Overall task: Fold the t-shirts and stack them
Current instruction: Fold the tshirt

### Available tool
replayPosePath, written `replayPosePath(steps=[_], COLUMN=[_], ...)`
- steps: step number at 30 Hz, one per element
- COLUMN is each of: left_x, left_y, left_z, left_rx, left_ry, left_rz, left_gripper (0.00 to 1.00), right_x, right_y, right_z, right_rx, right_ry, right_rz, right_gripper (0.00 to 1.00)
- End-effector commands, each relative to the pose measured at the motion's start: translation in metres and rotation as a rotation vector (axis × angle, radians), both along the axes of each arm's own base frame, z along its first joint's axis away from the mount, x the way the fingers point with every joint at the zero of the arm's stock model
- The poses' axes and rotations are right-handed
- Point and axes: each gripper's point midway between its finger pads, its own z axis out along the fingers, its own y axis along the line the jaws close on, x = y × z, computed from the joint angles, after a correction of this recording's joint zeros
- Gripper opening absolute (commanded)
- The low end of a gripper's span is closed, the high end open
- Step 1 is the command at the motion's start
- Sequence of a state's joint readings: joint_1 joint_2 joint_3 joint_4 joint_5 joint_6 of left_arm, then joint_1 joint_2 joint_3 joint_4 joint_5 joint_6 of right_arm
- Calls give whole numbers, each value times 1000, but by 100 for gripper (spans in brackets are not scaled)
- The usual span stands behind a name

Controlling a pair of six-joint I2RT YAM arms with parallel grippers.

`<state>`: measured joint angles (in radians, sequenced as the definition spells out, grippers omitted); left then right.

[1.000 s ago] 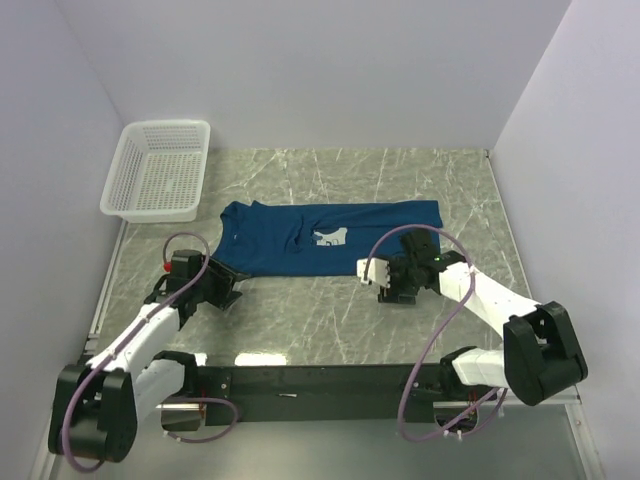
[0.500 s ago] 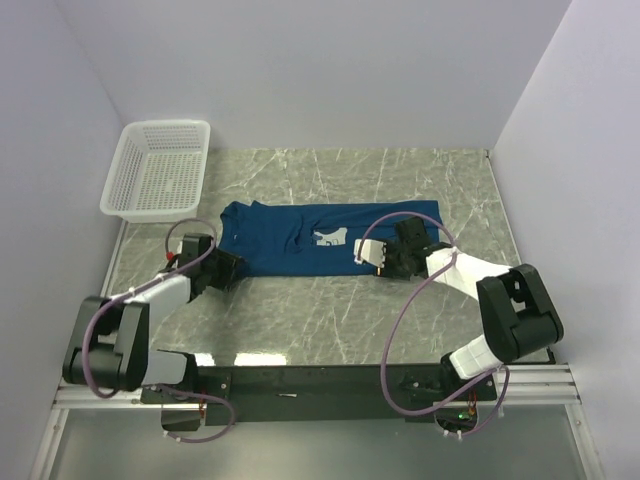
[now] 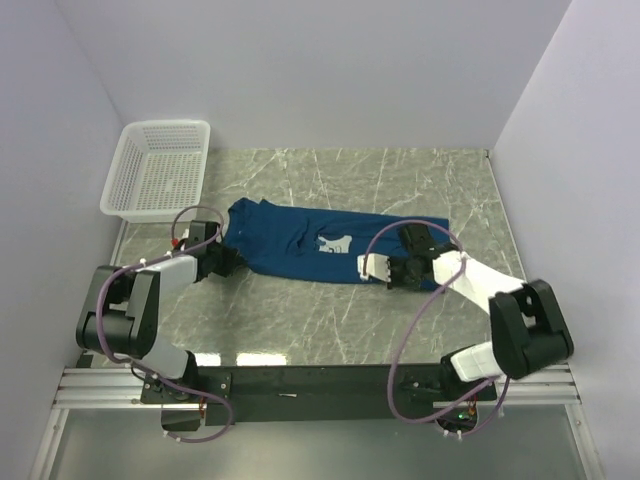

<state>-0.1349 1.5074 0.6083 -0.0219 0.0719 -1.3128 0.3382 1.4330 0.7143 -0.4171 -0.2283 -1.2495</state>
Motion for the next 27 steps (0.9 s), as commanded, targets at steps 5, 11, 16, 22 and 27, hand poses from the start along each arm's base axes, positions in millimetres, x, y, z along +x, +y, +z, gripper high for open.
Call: replayPosePath(steps=[5,11,16,22,27], left_x=[35,73,76,42,-11], left_y=[2,-15,-9,3,12], left_z=[-4,23,104,181,178], left_rx=[160,190,308,410,375], left_ry=[-14,-152,-393,-589,-608], left_rz=[-181,-371,-425,-433,-375], left_gripper=[9,27,61,67,72], right_x=[-138,-160,-76,54,118], right_y=[23,67,101,144,178], right_z=[7,24,89,114,71], right_rx=[-16,108,352,609,628], right_ry=[279,300,117,309,499], right_rz=[313,260,44,-520,-859], right_gripper=[0,61,69,68,71])
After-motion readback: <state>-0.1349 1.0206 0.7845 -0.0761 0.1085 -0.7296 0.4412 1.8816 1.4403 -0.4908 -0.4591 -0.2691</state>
